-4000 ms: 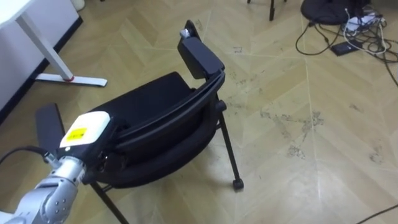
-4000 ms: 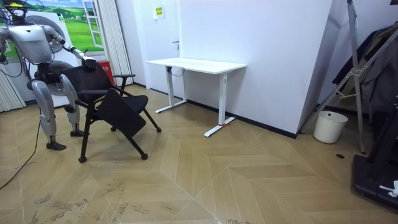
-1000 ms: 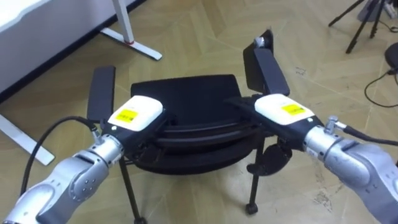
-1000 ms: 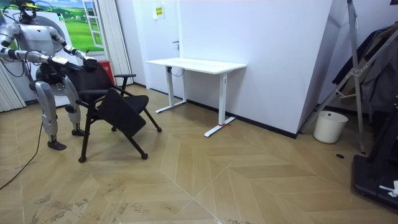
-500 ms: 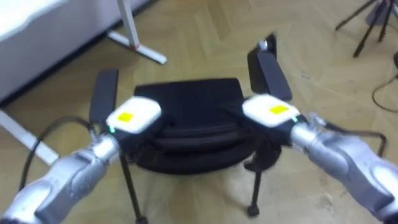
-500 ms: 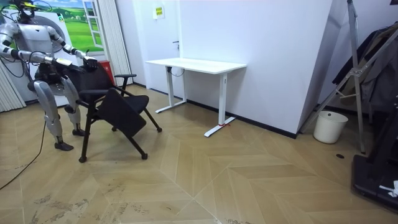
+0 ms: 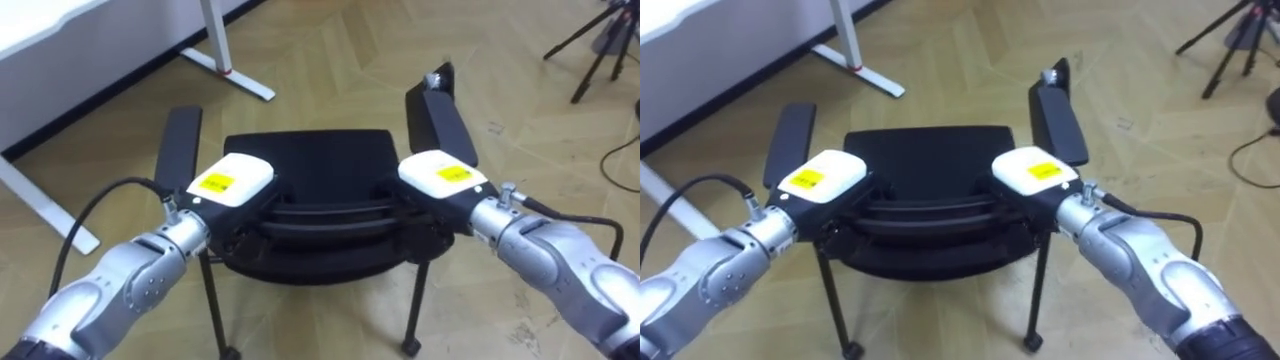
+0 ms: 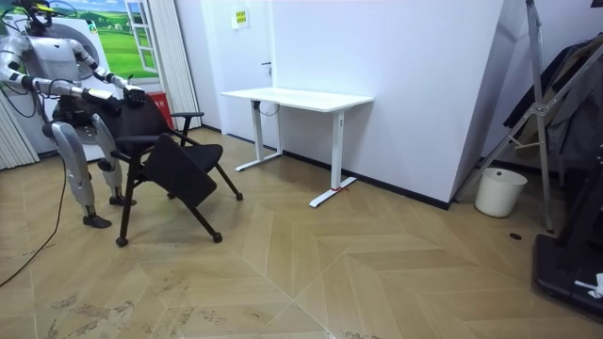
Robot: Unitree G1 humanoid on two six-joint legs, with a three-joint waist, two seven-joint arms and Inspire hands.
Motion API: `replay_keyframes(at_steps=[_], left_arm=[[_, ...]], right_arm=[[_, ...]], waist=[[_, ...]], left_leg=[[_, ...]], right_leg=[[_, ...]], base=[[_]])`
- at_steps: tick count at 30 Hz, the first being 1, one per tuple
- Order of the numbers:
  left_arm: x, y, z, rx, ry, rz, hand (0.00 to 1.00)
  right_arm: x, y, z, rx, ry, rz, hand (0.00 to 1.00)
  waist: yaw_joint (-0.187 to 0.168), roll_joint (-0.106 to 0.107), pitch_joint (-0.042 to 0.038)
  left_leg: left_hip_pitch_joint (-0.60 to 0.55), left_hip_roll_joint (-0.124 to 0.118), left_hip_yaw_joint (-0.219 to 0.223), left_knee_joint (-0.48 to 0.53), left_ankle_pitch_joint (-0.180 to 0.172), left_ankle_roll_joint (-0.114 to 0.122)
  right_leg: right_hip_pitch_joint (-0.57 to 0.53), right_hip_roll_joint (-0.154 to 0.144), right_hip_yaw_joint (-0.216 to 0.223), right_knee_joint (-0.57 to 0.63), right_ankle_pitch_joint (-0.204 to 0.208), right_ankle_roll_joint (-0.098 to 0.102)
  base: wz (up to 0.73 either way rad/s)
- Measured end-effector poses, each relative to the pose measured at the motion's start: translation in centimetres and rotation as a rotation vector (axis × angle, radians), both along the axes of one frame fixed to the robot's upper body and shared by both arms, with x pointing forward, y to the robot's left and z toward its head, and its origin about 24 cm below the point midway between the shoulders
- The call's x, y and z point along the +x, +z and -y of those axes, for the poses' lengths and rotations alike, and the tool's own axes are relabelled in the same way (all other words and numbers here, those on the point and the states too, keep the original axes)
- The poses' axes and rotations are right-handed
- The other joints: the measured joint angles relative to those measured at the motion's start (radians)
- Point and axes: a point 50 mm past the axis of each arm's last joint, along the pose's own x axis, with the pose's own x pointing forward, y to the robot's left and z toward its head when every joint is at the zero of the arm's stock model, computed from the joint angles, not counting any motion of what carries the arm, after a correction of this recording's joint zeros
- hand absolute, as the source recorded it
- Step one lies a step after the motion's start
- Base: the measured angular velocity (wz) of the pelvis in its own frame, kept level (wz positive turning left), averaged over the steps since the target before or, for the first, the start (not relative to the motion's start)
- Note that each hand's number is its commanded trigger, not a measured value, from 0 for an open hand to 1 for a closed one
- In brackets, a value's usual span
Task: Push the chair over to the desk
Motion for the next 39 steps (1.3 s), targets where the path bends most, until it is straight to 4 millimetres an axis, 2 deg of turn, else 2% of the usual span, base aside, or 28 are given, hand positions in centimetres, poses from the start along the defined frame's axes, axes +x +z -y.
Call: replay_keyframes(at_steps=[11,14,16,19,22,23,24,25,26,27,28,29,30,31,32,33,34,36,37,38,39], left_arm=[[0.0,0.0,0.0,0.0,-0.005,0.001,1.0],[0.0,0.0,0.0,0.0,-0.007,0.002,1.0],[0.0,0.0,-0.1,0.008,-0.008,0.005,1.0],[0.6,0.3,-0.2,0.016,-0.013,0.015,1.0],[1.7,0.6,-0.4,0.022,-0.019,0.027,1.0],[2.2,0.6,-0.6,0.022,-0.012,0.031,1.0],[2.7,0.6,-0.5,0.017,-0.006,0.031,1.0],[2.9,0.5,-0.4,0.013,-0.003,0.028,1.0],[3.1,0.3,-0.3,0.009,0.0,0.026,1.0],[3.2,0.1,-0.4,0.005,0.003,0.02,1.0],[3.2,-0.2,-0.4,0.003,0.006,0.014,1.0],[3.2,-0.4,-0.3,-0.002,0.005,0.007,1.0],[3.1,-0.6,-0.4,-0.007,0.007,-0.006,1.0],[3.1,-0.7,-0.4,-0.009,0.007,-0.011,1.0],[3.0,-0.9,-0.4,-0.022,0.008,-0.016,1.0],[2.9,-1.1,-0.2,-0.029,0.009,-0.019,1.0],[2.9,-1.2,-0.1,-0.032,0.009,-0.019,1.0],[2.9,-1.1,-0.1,-0.035,0.009,-0.014,1.0],[2.9,-1.0,0.0,-0.037,0.005,-0.01,1.0],[2.9,-1.0,0.0,-0.038,0.003,-0.01,1.0],[2.9,-1.0,0.1,-0.037,0.0,-0.014,1.0]], right_arm=[[-0.2,-0.2,-0.1,-0.029,0.027,0.042,1.0],[-0.3,-0.4,-0.2,-0.035,0.034,0.051,1.0],[-0.2,-0.6,-0.2,-0.028,0.035,0.05,1.0],[0.3,-0.7,-0.2,-0.013,0.036,0.057,1.0],[1.2,-0.7,-0.3,-0.005,0.032,0.065,1.0],[1.6,-0.8,-0.4,0.01,0.028,0.066,1.0],[1.9,-1.0,-0.4,0.018,0.02,0.069,1.0],[1.9,-1.1,-0.2,0.019,0.015,0.071,1.0],[2.2,-1.1,-0.1,0.021,0.018,0.075,1.0],[2.3,-1.3,0.0,0.029,0.017,0.072,1.0],[2.3,-1.4,0.0,0.032,0.016,0.068,1.0],[2.3,-1.6,0.0,0.033,0.02,0.062,1.0],[2.2,-1.7,0.0,0.032,0.025,0.053,1.0],[2.2,-1.7,0.0,0.033,0.028,0.052,1.0],[2.1,-1.6,0.2,0.03,0.033,0.055,1.0],[2.1,-1.5,0.3,0.026,0.037,0.059,1.0],[2.1,-1.4,0.3,0.024,0.038,0.061,1.0],[2.1,-1.5,0.5,0.02,0.034,0.065,1.0],[2.1,-1.4,0.6,0.02,0.034,0.067,1.0],[2.0,-1.4,0.7,0.021,0.035,0.072,1.0],[1.8,-1.6,0.9,0.023,0.03,0.078,1.0]], waist=[[0.001,-0.001,0.0006],[0.0,-0.008,0.0009],[0.001,-0.014,0.0024],[-0.001,-0.031,0.0117],[-0.012,-0.036,0.0168],[-0.023,-0.036,0.0193],[-0.024,-0.034,0.0215],[-0.024,-0.032,0.0242],[-0.018,-0.019,0.0308],[-0.023,-0.011,0.0335],[-0.023,-0.011,0.0338],[-0.032,-0.017,0.0372],[-0.029,-0.025,0.0373],[-0.025,-0.027,0.0387],[-0.022,-0.024,0.0378],[-0.02,-0.023,0.0373],[-0.018,-0.022,0.0367],[-0.019,-0.015,0.0331],[-0.019,-0.011,0.0298],[-0.019,-0.006,0.0244],[-0.019,-0.004,0.0226]], left_leg=[[-0.004,0.0,-0.002,-0.003,0.0,0.0],[-0.003,0.0,-0.003,-0.001,0.0,0.0],[-0.003,0.0,-0.001,0.003,0.0,0.0],[-0.019,-0.002,0.002,0.033,-0.001,0.001],[-0.1,0.001,0.003,0.17,-0.044,0.002],[-0.146,0.002,0.003,0.263,-0.065,0.0],[-0.197,0.007,0.02,0.372,-0.074,-0.002],[-0.227,0.014,0.034,0.442,-0.074,-0.002],[-0.279,0.037,0.054,0.569,-0.071,-0.002],[-0.328,0.052,0.053,0.677,-0.05,0.001],[-0.351,0.054,0.053,0.729,-0.029,0.003],[-0.4,0.053,0.055,0.821,0.04,0.007],[-0.451,0.055,0.06,0.899,0.125,0.006],[-0.47,0.056,0.065,0.924,0.152,0.006],[-0.503,0.052,0.076,0.925,0.146,0.014],[-0.53,0.049,0.094,0.893,0.121,0.029],[-0.538,0.049,0.105,0.858,0.112,0.033],[-0.546,0.048,0.141,0.616,0.111,0.029],[-0.542,0.048,0.152,0.544,0.112,0.027],[-0.527,0.047,0.172,0.425,0.117,0.031],[-0.505,0.043,0.179,0.337,0.117,0.031]], right_leg=[[0.003,-0.002,-0.013,0.0,-0.001,0.001],[0.004,-0.004,-0.021,0.001,-0.005,0.002],[0.006,-0.006,-0.029,0.005,-0.007,0.002],[-0.006,-0.013,-0.04,0.037,-0.02,0.001],[-0.055,-0.022,-0.06,0.132,-0.064,-0.009],[-0.074,-0.029,-0.074,0.191,-0.096,-0.014],[-0.092,-0.035,-0.079,0.245,-0.126,-0.019],[-0.097,-0.036,-0.081,0.265,-0.137,-0.021],[-0.106,-0.038,-0.086,0.307,-0.165,-0.032],[-0.108,-0.041,-0.098,0.355,-0.204,-0.041],[-0.107,-0.042,-0.098,0.377,-0.222,-0.042],[-0.111,-0.052,-0.098,0.416,-0.253,-0.044],[-0.106,-0.063,-0.095,0.445,-0.272,-0.05],[-0.107,-0.067,-0.095,0.455,-0.279,-0.054],[-0.11,-0.074,-0.097,0.471,-0.288,-0.055],[-0.111,-0.083,-0.098,0.487,-0.296,-0.059],[-0.107,-0.089,-0.107,0.491,-0.298,-0.062],[-0.105,-0.086,-0.121,0.49,-0.311,-0.06],[-0.103,-0.085,-0.121,0.49,-0.315,-0.057],[-0.095,-0.085,-0.12,0.488,-0.322,-0.049],[-0.082,-0.085,-0.118,0.482,-0.331,-0.039]], base=[[0.02],[0.06],[0.06],[0.11],[0.24],[0.32],[0.3],[0.12],[0.08],[0.14],[0.35],[0.27],[0.18],[0.05],[0.0],[0.0],[-0.04],[0.03],[0.0],[0.0],[0.0]])
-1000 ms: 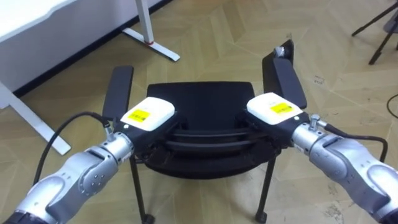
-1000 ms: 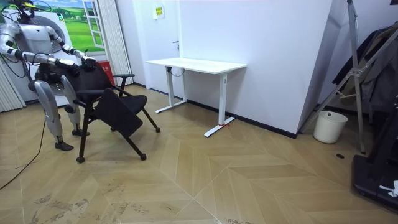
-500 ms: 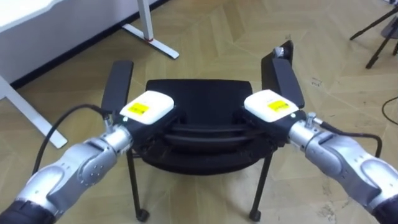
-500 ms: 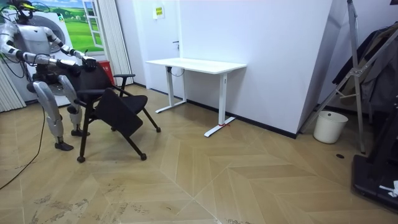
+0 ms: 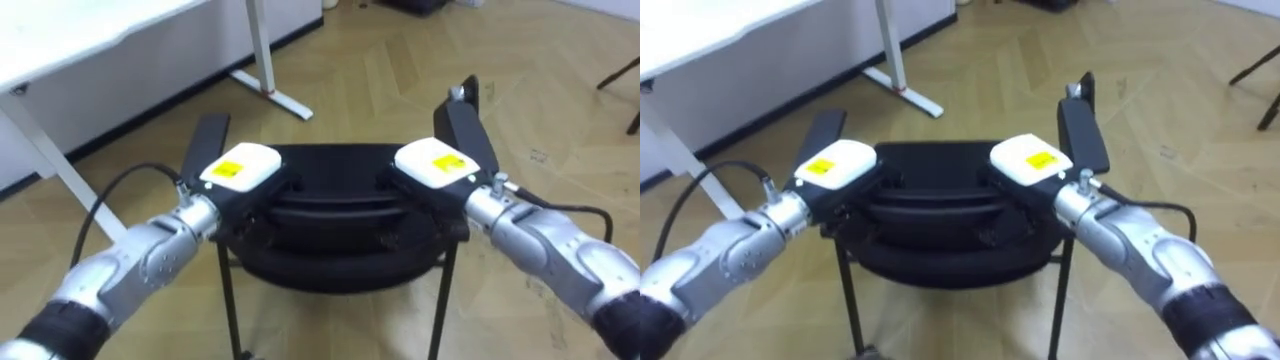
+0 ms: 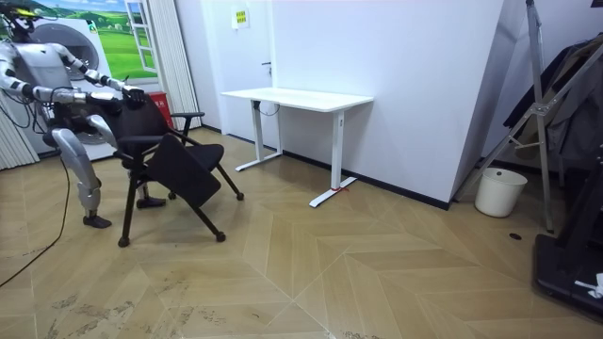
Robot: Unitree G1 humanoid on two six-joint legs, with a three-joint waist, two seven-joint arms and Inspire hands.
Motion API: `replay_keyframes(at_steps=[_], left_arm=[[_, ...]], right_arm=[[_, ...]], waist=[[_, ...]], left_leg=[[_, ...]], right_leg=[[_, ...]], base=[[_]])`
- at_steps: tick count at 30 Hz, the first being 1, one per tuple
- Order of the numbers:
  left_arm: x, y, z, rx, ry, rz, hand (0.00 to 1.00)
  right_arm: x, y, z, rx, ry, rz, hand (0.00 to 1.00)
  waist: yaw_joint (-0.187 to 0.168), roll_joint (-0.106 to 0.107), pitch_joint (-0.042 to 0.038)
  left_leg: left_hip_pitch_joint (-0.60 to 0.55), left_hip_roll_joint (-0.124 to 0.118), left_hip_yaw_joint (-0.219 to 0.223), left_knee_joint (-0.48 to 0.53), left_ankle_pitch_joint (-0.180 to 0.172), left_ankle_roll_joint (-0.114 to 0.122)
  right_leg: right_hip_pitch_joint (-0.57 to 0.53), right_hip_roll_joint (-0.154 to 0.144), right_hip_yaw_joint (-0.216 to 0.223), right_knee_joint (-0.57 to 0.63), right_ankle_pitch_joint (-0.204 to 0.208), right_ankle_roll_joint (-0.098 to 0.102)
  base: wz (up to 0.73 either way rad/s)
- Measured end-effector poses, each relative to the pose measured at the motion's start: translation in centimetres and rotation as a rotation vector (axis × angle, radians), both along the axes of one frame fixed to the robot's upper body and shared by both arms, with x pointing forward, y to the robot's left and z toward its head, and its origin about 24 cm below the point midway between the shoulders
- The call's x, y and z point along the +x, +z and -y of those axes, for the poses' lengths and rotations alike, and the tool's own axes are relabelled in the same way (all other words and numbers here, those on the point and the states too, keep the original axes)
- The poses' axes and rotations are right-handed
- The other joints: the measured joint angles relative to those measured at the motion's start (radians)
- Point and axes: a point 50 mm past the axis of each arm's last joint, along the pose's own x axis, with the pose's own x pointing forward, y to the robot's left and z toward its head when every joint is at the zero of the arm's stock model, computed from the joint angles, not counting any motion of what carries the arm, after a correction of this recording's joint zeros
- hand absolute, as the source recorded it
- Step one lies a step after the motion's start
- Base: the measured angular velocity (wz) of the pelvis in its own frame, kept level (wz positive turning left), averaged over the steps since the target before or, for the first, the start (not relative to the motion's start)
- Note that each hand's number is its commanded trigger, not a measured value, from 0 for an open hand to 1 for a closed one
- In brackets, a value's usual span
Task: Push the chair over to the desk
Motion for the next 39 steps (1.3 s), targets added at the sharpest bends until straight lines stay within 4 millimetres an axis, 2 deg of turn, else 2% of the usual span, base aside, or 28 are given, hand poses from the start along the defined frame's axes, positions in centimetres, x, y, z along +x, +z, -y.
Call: replay_keyframes(at_steps=[1,2,3,4,5,6,7,8,9,10,12,14,16,18,19,22,23,24,25,26,27,29,31,33,34,35,37,39], left_arm=[[0.0,0.0,0.1,0.002,-0.004,-0.002,1.0],[-0.1,0.0,0.2,0.004,-0.012,-0.005,1.0],[0.0,0.2,0.1,0.005,-0.015,0.002,1.0],[0.0,0.4,0.1,0.005,-0.014,0.006,1.0],[0.1,0.5,0.1,0.004,-0.015,0.013,1.0],[0.2,0.7,0.1,0.006,-0.018,0.016,1.0],[0.2,0.8,0.1,0.007,-0.019,0.021,1.0],[0.5,1.3,-0.1,0.013,-0.022,0.038,1.0],[0.9,1.7,-0.1,0.011,-0.023,0.05,1.0],[1.0,1.8,-0.1,0.01,-0.021,0.052,1.0],[1.2,1.9,-0.2,0.009,-0.025,0.052,1.0],[1.2,1.8,-0.3,0.011,-0.025,0.053,1.0],[1.5,2.0,-0.5,0.015,-0.023,0.06,1.0],[1.9,2.3,-0.7,0.023,-0.024,0.069,1.0],[1.9,2.3,-0.8,0.025,-0.022,0.067,1.0],[1.9,2.3,-1.2,0.032,-0.018,0.066,1.0],[1.9,2.3,-1.2,0.032,-0.016,0.068,1.0],[1.9,2.4,-1.3,0.032,-0.016,0.071,1.0],[1.9,2.3,-1.2,0.031,-0.015,0.07,1.0],[1.9,2.2,-1.2,0.028,-0.014,0.07,1.0],[1.9,2.2,-1.2,0.025,-0.012,0.075,1.0],[1.9,2.3,-1.4,0.019,0.001,0.085,1.0],[1.8,1.8,-1.8,0.018,0.021,0.078,1.0],[1.7,1.4,-2.1,0.009,0.045,0.082,1.0],[1.6,1.3,-2.2,0.005,0.049,0.082,1.0],[1.5,1.0,-2.2,-0.003,0.061,0.081,1.0],[1.3,0.6,-2.3,-0.013,0.075,0.079,1.0],[1.2,0.3,-2.2,-0.034,0.097,0.097,1.0]], right_arm=[[-0.1,-0.1,0.1,0.002,-0.003,0.001,1.0],[-0.3,-0.3,0.2,0.007,-0.007,-0.002,1.0],[-0.4,-0.2,0.1,0.009,-0.001,0.005,1.0],[-0.3,-0.1,0.1,0.01,0.001,0.013,1.0],[-0.3,0.1,0.1,0.012,0.003,0.026,1.0],[-0.3,0.1,0.1,0.012,0.003,0.028,1.0],[-0.3,0.2,0.1,0.014,0.002,0.03,1.0],[0.0,0.5,0.0,0.019,0.004,0.046,1.0],[0.4,0.9,-0.1,0.018,0.004,0.061,1.0],[0.6,1.0,-0.1,0.016,0.003,0.066,1.0],[0.6,0.9,-0.3,0.019,0.0,0.068,1.0],[0.5,0.6,-0.4,0.026,-0.002,0.067,1.0],[0.5,0.6,-0.5,0.029,-0.002,0.083,1.0],[0.7,0.7,-0.9,0.034,-0.003,0.106,1.0],[0.7,0.6,-0.9,0.034,-0.003,0.108,1.0],[0.7,0.5,-1.2,0.034,0.004,0.118,1.0],[0.7,0.5,-1.3,0.035,0.005,0.121,1.0],[0.7,0.5,-1.3,0.037,0.006,0.123,1.0],[0.7,0.5,-1.3,0.034,0.006,0.123,1.0],[0.7,0.5,-1.2,0.031,0.005,0.124,1.0],[0.8,0.5,-1.3,0.025,0.009,0.13,1.0],[1.2,0.8,-1.5,0.014,0.017,0.145,1.0],[1.6,0.7,-1.9,0.011,0.018,0.143,1.0],[1.9,0.6,-2.4,0.002,0.024,0.14,1.0],[2.0,0.6,-2.4,0.0,0.027,0.139,1.0],[2.1,0.5,-2.5,-0.007,0.033,0.133,1.0],[2.2,0.6,-2.6,-0.014,0.04,0.129,1.0],[2.4,0.8,-2.7,-0.027,0.047,0.134,1.0]], waist=[[0.0,0.0,-0.0008],[0.0,-0.001,-0.0057],[0.01,-0.005,-0.0107],[0.012,-0.004,-0.0113],[0.013,-0.008,-0.0134],[0.021,-0.012,-0.0286],[0.027,-0.013,-0.034],[0.031,-0.031,-0.0313],[0.035,-0.031,-0.0214],[0.037,-0.026,-0.0169],[0.031,-0.024,-0.0145],[0.032,-0.012,-0.0068],[0.045,0.001,0.002],[0.056,0.013,0.0155],[0.056,0.013,0.0157],[0.05,0.01,0.015],[0.048,0.003,0.013],[0.048,-0.006,0.0072],[0.046,-0.003,0.0039],[0.045,-0.001,-0.0004],[0.051,0.0,-0.0028],[0.055,0.003,-0.0017],[0.06,0.003,0.0005],[0.072,0.009,0.0057],[0.077,0.007,0.0079],[0.079,0.01,0.01],[0.085,0.008,0.0117],[0.117,0.004,0.013]], left_leg=[[0.011,-0.002,-0.001,-0.029,0.01,0.007],[0.022,-0.011,0.0,-0.027,0.032,0.015],[0.022,-0.015,0.012,-0.017,0.037,0.022],[0.022,-0.02,0.014,-0.011,0.038,0.025],[0.022,-0.037,0.018,0.01,0.027,0.042],[0.025,-0.045,0.043,0.039,0.001,0.078],[0.025,-0.05,0.055,0.056,-0.02,0.094],[0.027,-0.074,0.065,0.094,-0.067,0.104],[0.028,-0.085,0.065,0.14,-0.108,0.118],[0.03,-0.085,0.066,0.161,-0.128,0.126],[0.056,-0.092,0.068,0.196,-0.185,0.141],[0.079,-0.088,0.068,0.203,-0.217,0.144],[0.097,-0.075,0.067,0.203,-0.239,0.143],[0.119,-0.052,0.065,0.204,-0.261,0.134],[0.121,-0.047,0.065,0.204,-0.267,0.131],[0.143,-0.041,0.043,0.212,-0.297,0.112],[0.144,-0.041,0.034,0.224,-0.313,0.1],[0.146,-0.038,0.021,0.245,-0.334,0.085],[0.147,-0.033,0.004,0.26,-0.346,0.075],[0.155,-0.015,-0.015,0.28,-0.362,0.046],[0.164,-0.003,-0.025,0.285,-0.374,0.03],[0.181,0.012,-0.047,0.284,-0.383,0.006],[0.207,0.03,-0.051,0.299,-0.388,-0.013],[0.184,0.063,-0.073,0.43,-0.354,-0.02],[0.173,0.065,-0.083,0.463,-0.335,-0.018],[0.15,0.064,-0.111,0.526,-0.295,-0.023],[0.132,0.065,-0.119,0.583,-0.241,-0.024],[0.113,0.066,-0.12,0.617,-0.17,-0.023]], right_leg=[[0.012,-0.001,0.0,-0.005,-0.005,0.006],[0.031,-0.007,0.006,-0.021,-0.014,0.023],[0.035,-0.016,0.024,-0.032,-0.018,0.035],[0.036,-0.022,0.031,-0.035,-0.021,0.04],[0.047,-0.038,0.042,-0.044,-0.031,0.056],[0.05,-0.057,0.06,-0.042,-0.043,0.077],[0.051,-0.068,0.071,-0.037,-0.045,0.091],[0.044,-0.095,0.077,0.014,-0.055,0.115],[0.007,-0.125,0.072,0.131,-0.041,0.123],[-0.019,-0.14,0.075,0.202,-0.012,0.125],[-0.104,-0.179,0.103,0.398,0.14,0.127],[-0.144,-0.176,0.139,0.471,0.214,0.137],[-0.211,-0.169,0.137,0.514,0.188,0.138],[-0.318,-0.14,0.132,0.465,0.153,0.134],[-0.341,-0.134,0.129,0.432,0.15,0.134],[-0.402,-0.117,0.095,0.196,0.174,0.118],[-0.41,-0.113,0.083,0.107,0.206,0.114],[-0.408,-0.104,0.082,0.046,0.246,0.099],[-0.401,-0.095,0.076,0.045,0.262,0.086],[-0.38,-0.071,0.066,0.047,0.272,0.063],[-0.365,-0.066,0.044,0.062,0.262,0.039],[-0.35,-0.06,0.014,0.084,0.223,0.016],[-0.325,-0.036,0.01,0.101,0.182,0.005],[-0.287,-0.018,-0.009,0.138,0.123,-0.014],[-0.279,-0.019,-0.011,0.149,0.109,-0.022],[-0.259,-0.023,-0.027,0.166,0.085,-0.03],[-0.241,-0.023,-0.027,0.184,0.055,-0.034],[-0.229,-0.025,-0.029,0.188,0.034,-0.054]], base=[[0.0],[-0.18],[-0.26],[-0.34],[-0.3],[-0.31],[-0.4],[-0.42],[-0.4],[-0.25],[-0.07],[-0.12],[-0.23],[-0.13],[0.0],[0.21],[0.3],[0.37],[0.37],[0.29],[0.15],[0.16],[0.19],[0.08],[0.05],[0.15],[0.19],[-0.04]])
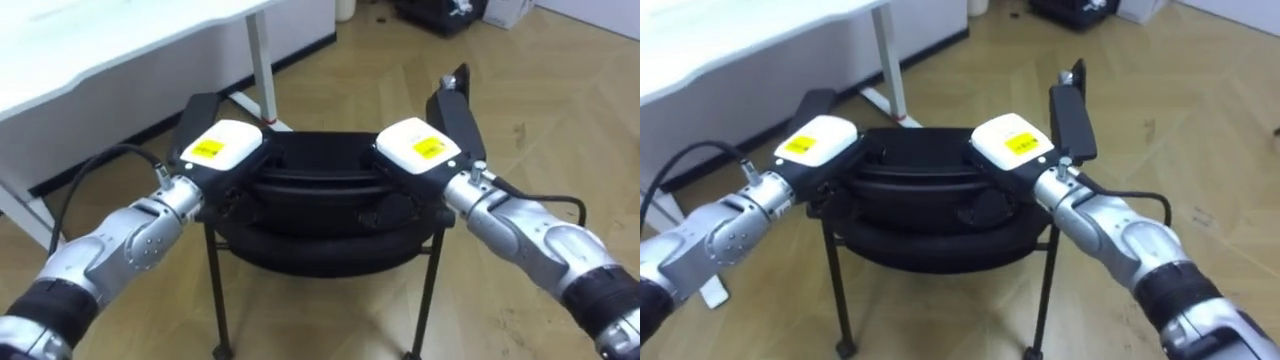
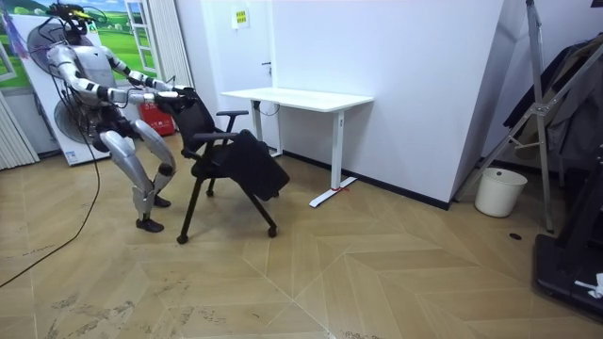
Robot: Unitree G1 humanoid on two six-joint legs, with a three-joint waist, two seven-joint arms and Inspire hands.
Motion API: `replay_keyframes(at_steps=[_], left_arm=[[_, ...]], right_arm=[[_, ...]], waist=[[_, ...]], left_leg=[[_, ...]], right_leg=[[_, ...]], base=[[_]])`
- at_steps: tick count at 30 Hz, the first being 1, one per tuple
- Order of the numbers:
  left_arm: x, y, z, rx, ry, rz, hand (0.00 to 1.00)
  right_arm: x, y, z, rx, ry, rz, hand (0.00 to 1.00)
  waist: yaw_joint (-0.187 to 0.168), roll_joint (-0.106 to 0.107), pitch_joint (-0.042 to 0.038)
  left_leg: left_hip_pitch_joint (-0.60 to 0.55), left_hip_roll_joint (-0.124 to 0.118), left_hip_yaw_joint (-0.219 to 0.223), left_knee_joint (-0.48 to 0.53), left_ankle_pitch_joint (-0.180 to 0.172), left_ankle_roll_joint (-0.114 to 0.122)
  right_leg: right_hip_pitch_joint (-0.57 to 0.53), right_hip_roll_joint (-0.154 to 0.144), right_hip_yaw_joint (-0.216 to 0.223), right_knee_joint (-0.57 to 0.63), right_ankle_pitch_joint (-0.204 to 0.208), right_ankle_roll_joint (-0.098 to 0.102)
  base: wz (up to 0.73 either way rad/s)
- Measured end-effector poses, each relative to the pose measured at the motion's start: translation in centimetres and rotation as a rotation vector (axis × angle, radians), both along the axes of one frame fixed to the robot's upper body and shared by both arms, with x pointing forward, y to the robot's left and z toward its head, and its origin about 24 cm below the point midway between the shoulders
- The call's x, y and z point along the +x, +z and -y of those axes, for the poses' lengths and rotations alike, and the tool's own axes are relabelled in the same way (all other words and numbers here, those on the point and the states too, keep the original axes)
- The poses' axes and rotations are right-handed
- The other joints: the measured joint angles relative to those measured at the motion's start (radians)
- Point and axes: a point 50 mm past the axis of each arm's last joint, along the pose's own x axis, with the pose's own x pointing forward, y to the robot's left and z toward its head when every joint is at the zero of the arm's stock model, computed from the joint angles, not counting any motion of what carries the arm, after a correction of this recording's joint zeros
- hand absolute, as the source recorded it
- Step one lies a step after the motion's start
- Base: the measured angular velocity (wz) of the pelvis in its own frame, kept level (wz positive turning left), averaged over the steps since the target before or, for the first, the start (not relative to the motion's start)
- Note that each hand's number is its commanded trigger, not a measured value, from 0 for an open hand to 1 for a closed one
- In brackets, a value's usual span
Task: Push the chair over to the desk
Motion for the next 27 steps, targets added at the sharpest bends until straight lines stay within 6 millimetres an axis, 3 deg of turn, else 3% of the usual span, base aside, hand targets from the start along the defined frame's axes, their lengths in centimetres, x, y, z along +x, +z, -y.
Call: replay_keyframes(at_steps=[2,4,7,8,9,10,11,12,13,14,15,16,18,22,24,27], left_arm=[[-0.1,-0.2,0.1,-0.015,0.024,0.03,1.0],[-0.2,-0.3,0.1,-0.026,0.041,0.057,1.0],[-0.4,-0.4,0.0,-0.038,0.063,0.072,1.0],[-0.5,-0.5,-0.1,-0.04,0.072,0.074,1.0],[-0.5,-0.5,-0.2,-0.044,0.079,0.079,1.0],[-0.5,-0.4,-0.2,-0.044,0.082,0.081,1.0],[-0.5,-0.3,-0.3,-0.044,0.086,0.088,1.0],[-0.6,-0.2,-0.4,-0.042,0.091,0.094,1.0],[-0.7,-0.1,-0.5,-0.041,0.092,0.098,1.0],[-0.6,0.0,-0.4,-0.039,0.096,0.102,1.0],[-0.5,0.2,-0.3,-0.038,0.099,0.107,1.0],[-0.4,0.3,-0.3,-0.038,0.098,0.11,1.0],[-0.2,0.5,-0.2,-0.041,0.098,0.119,1.0],[-0.1,0.6,0.0,-0.043,0.098,0.116,1.0],[-0.3,0.4,0.1,-0.046,0.1,0.11,1.0],[-0.5,0.4,0.2,-0.049,0.105,0.113,1.0]], right_arm=[[0.2,0.3,0.0,-0.006,0.002,0.009,1.0],[0.6,0.7,-0.2,-0.014,0.009,0.017,1.0],[0.9,1.0,-0.5,-0.025,0.022,0.02,1.0],[1.0,1.1,-0.6,-0.032,0.027,0.023,1.0],[1.2,1.2,-0.8,-0.034,0.03,0.026,1.0],[1.2,1.2,-0.8,-0.034,0.03,0.027,1.0],[1.3,1.3,-0.9,-0.033,0.032,0.03,1.0],[1.3,1.4,-1.1,-0.029,0.035,0.032,1.0],[1.4,1.5,-1.1,-0.028,0.037,0.034,1.0],[1.4,1.5,-1.1,-0.028,0.037,0.038,1.0],[1.5,1.7,-1.1,-0.029,0.037,0.043,1.0],[1.6,1.8,-1.1,-0.029,0.036,0.045,1.0],[1.7,2.1,-1.0,-0.03,0.035,0.061,1.0],[1.8,2.2,-0.8,-0.036,0.033,0.066,1.0],[1.8,2.1,-0.7,-0.041,0.034,0.062,1.0],[1.7,2.2,-0.6,-0.039,0.037,0.055,1.0]], waist=[[0.018,-0.01,-0.0006],[0.036,-0.012,0.0012],[0.059,-0.015,0.0016],[0.066,-0.014,0.0011],[0.071,-0.01,0.001],[0.072,-0.008,0.0007],[0.077,-0.007,0.0003],[0.084,-0.009,-0.0003],[0.085,-0.011,0.0008],[0.08,-0.011,-0.0032],[0.072,-0.021,0.0],[0.072,-0.019,-0.0019],[0.072,-0.025,0.0017],[0.075,-0.025,0.0032],[0.081,-0.022,0.0031],[0.105,-0.022,0.0008]], left_leg=[[-0.028,-0.008,0.001,0.011,0.04,-0.003],[-0.071,-0.025,0.006,-0.013,0.028,0.003],[-0.138,-0.07,0.023,-0.156,0.024,0.008],[-0.151,-0.092,0.027,-0.249,0.029,0.001],[-0.154,-0.105,0.035,-0.353,0.04,-0.007],[-0.154,-0.111,0.036,-0.396,0.044,-0.007],[-0.153,-0.12,0.048,-0.452,0.074,0.001],[-0.149,-0.131,0.046,-0.466,0.117,0.017],[-0.15,-0.132,0.047,-0.467,0.129,0.022],[-0.151,-0.142,0.046,-0.478,0.143,0.024],[-0.149,-0.15,0.045,-0.496,0.151,0.025],[-0.149,-0.153,0.042,-0.498,0.152,0.024],[-0.156,-0.166,0.025,-0.497,0.154,0.022],[-0.175,-0.166,0.033,-0.456,0.147,0.022],[-0.171,-0.162,0.06,-0.43,0.121,0.039],[-0.154,-0.175,0.071,-0.433,0.087,0.053]], right_leg=[[0.001,-0.007,-0.002,0.0,-0.008,-0.015],[0.0,-0.01,-0.003,-0.002,-0.017,-0.028],[0.01,-0.016,-0.011,-0.009,-0.032,-0.034],[0.02,-0.024,-0.031,-0.011,-0.039,-0.034],[0.029,-0.025,-0.053,-0.018,-0.045,-0.035],[0.037,-0.025,-0.068,-0.023,-0.048,-0.034],[0.05,-0.03,-0.101,-0.028,-0.056,-0.034],[0.06,-0.035,-0.124,-0.029,-0.065,-0.032],[0.066,-0.041,-0.14,-0.032,-0.068,-0.03],[0.076,-0.047,-0.162,-0.044,-0.07,-0.027],[0.082,-0.053,-0.18,-0.054,-0.072,-0.024],[0.084,-0.055,-0.186,-0.058,-0.072,-0.024],[0.091,-0.064,-0.217,-0.061,-0.079,-0.019],[0.112,-0.083,-0.265,-0.056,-0.105,-0.013],[0.134,-0.091,-0.281,-0.056,-0.12,-0.002],[0.152,-0.105,-0.292,-0.055,-0.137,0.022]], base=[[-0.04],[-0.1],[-0.08],[-0.03],[0.0],[0.03],[0.0],[0.0],[0.16],[0.41],[0.44],[0.39],[0.28],[0.27],[0.14],[0.03]])
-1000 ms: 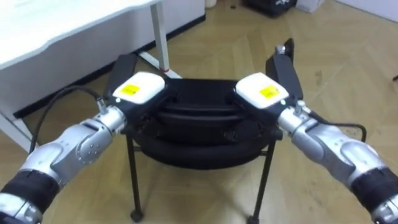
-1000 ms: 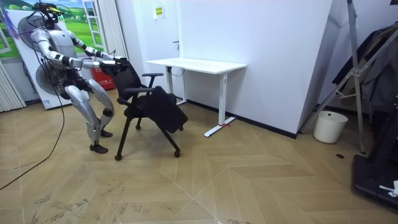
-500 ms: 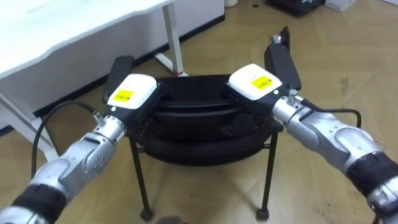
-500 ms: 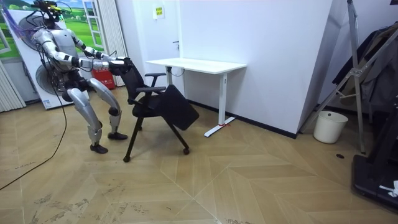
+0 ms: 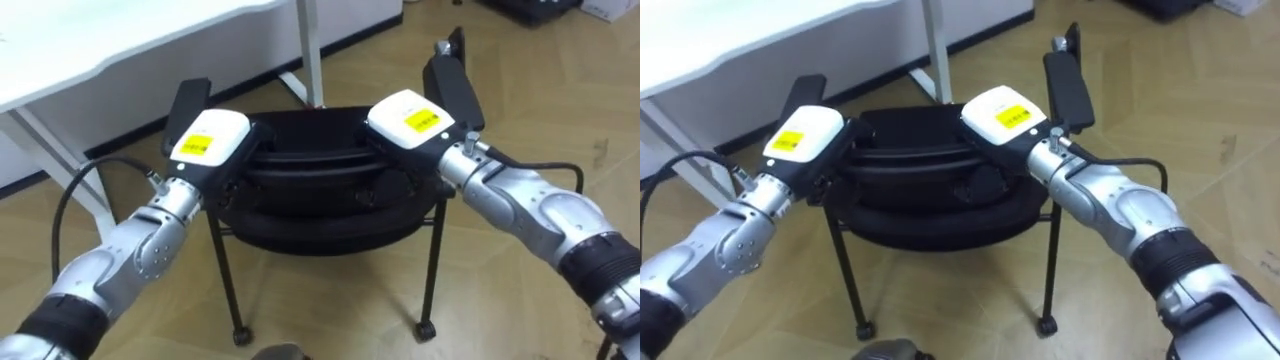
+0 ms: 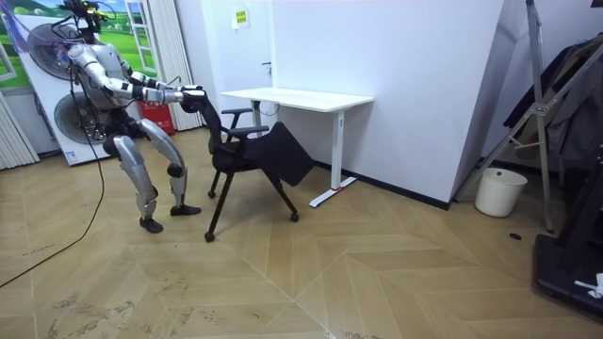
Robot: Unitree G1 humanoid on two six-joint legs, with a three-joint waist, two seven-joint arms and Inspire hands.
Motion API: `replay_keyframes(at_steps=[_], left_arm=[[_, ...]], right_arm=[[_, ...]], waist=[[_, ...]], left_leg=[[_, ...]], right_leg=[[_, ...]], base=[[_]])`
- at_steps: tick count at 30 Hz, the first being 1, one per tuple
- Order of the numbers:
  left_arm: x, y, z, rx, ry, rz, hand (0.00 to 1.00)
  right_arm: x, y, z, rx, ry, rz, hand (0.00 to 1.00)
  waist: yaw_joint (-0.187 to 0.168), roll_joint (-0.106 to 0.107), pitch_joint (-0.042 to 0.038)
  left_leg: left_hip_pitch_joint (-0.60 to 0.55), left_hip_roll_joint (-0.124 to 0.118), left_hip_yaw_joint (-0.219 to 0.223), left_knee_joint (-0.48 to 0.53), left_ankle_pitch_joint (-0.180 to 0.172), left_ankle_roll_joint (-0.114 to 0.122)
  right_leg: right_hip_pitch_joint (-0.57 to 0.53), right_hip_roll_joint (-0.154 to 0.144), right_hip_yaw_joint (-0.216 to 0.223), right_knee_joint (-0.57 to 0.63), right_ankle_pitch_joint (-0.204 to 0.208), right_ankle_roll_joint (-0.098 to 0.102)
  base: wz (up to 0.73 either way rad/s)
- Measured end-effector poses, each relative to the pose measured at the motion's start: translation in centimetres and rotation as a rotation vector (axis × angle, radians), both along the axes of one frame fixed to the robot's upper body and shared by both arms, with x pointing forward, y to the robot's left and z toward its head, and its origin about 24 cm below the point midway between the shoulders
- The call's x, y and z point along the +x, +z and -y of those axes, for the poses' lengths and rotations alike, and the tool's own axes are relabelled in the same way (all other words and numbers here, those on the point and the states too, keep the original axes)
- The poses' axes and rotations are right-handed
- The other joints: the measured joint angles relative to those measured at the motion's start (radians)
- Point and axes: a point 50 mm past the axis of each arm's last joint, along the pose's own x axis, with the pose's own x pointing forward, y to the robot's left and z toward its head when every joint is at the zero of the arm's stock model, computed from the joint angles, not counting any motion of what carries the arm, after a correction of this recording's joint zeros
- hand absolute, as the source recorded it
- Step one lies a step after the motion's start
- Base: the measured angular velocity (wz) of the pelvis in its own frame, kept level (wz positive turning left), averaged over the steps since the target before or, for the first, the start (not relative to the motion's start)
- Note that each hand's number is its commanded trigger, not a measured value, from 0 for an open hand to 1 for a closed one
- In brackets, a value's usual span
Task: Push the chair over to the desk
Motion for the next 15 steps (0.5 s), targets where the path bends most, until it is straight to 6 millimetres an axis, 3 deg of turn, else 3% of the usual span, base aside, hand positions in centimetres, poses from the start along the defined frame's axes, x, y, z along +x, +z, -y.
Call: replay_keyframes(at_steps=[1,2,3,4,5,6,8,9,10,11,12,13,14,15], left_arm=[[-0.1,-0.1,0.0,0.0,0.001,-0.004,1.0],[-0.3,-0.4,0.0,-0.001,0.002,-0.011,1.0],[-0.6,-0.6,0.0,0.005,-0.002,-0.015,1.0],[-0.7,-0.6,0.0,0.008,-0.004,-0.015,1.0],[-0.7,-0.5,-0.1,0.016,-0.008,-0.008,1.0],[-0.7,-0.4,-0.2,0.02,-0.01,-0.003,1.0],[-0.6,-0.2,-0.3,0.026,-0.01,0.003,1.0],[-0.5,0.0,-0.4,0.031,-0.011,0.005,1.0],[-0.4,0.1,-0.5,0.035,-0.012,0.005,1.0],[-0.1,0.5,-0.5,0.042,-0.019,0.018,1.0],[0.0,0.7,-0.4,0.04,-0.028,0.023,1.0],[0.2,0.7,-0.3,0.038,-0.027,0.024,1.0],[0.5,0.6,-0.4,0.035,-0.02,0.023,1.0],[0.6,0.5,-0.5,0.035,-0.01,0.017,1.0]], right_arm=[[-0.1,-0.1,0.0,-0.001,0.002,-0.004,1.0],[-0.2,-0.3,0.0,-0.004,0.004,-0.012,1.0],[-0.4,-0.7,0.1,-0.001,0.002,-0.024,1.0],[-0.6,-0.8,0.1,0.002,0.001,-0.03,1.0],[-0.6,-1.0,0.0,0.009,0.0,-0.036,1.0],[-0.6,-0.9,0.0,0.019,-0.002,-0.037,1.0],[-0.6,-0.9,-0.1,0.024,0.0,-0.036,1.0],[-0.6,-1.0,-0.3,0.033,-0.003,-0.039,1.0],[-0.6,-1.1,-0.3,0.037,-0.006,-0.042,1.0],[-0.6,-1.1,-0.4,0.048,-0.011,-0.044,1.0],[-0.5,-1.0,-0.4,0.057,-0.012,-0.035,1.0],[-0.4,-0.9,-0.4,0.056,-0.013,-0.029,1.0],[-0.2,-0.8,-0.5,0.052,-0.017,-0.023,1.0],[0.0,-0.8,-0.7,0.05,-0.019,-0.025,1.0]], waist=[[0.005,-0.004,-0.0024],[0.014,-0.012,-0.0065],[0.016,-0.023,-0.0148],[0.018,-0.026,-0.0186],[0.019,-0.033,-0.0191],[0.02,-0.035,-0.0205],[0.024,-0.033,-0.0196],[0.025,-0.018,-0.0239],[0.025,-0.019,-0.0214],[0.026,-0.005,-0.0149],[0.043,-0.002,-0.0106],[0.049,0.002,-0.0069],[0.058,0.019,0.0079],[0.071,0.021,0.0107]], left_leg=[[0.006,-0.006,0.003,-0.005,-0.007,0.003],[0.023,-0.014,0.022,-0.019,-0.025,0.023],[0.034,-0.027,0.032,-0.017,-0.051,0.039],[0.036,-0.03,0.032,-0.008,-0.063,0.037],[0.039,-0.043,0.02,0.024,-0.091,0.037],[0.039,-0.057,0.01,0.06,-0.114,0.047],[0.038,-0.057,-0.012,0.113,-0.158,0.051],[0.044,-0.06,-0.046,0.133,-0.184,0.047],[0.053,-0.06,-0.059,0.135,-0.191,0.046],[0.068,-0.056,-0.091,0.138,-0.202,0.043],[0.073,-0.05,-0.112,0.137,-0.209,0.037],[0.08,-0.044,-0.114,0.138,-0.211,0.034],[0.101,-0.033,-0.123,0.142,-0.22,0.021],[0.116,-0.025,-0.136,0.146,-0.232,0.01]], right_leg=[[0.005,-0.008,-0.005,0.0,-0.004,0.007],[0.026,-0.031,-0.03,0.002,-0.019,0.039],[0.037,-0.053,-0.035,0.033,-0.027,0.13],[0.033,-0.067,-0.027,0.072,-0.019,0.172],[0.002,-0.083,0.045,0.176,0.015,0.194],[-0.031,-0.088,0.113,0.266,0.054,0.136],[-0.059,-0.084,0.161,0.359,0.11,0.102],[-0.07,-0.067,0.185,0.401,0.157,0.09],[-0.078,-0.058,0.196,0.421,0.191,0.094],[-0.117,-0.037,0.231,0.463,0.236,0.103],[-0.171,-0.021,0.271,0.482,0.183,0.11],[-0.2,-0.021,0.285,0.483,0.158,0.107],[-0.251,-0.032,0.298,0.457,0.132,0.106],[-0.304,-0.043,0.321,0.376,0.131,0.108]], base=[[0.0],[0.14],[0.19],[0.29],[0.37],[0.39],[0.34],[0.35],[0.44],[0.38],[0.33],[0.22],[0.25],[0.28]])
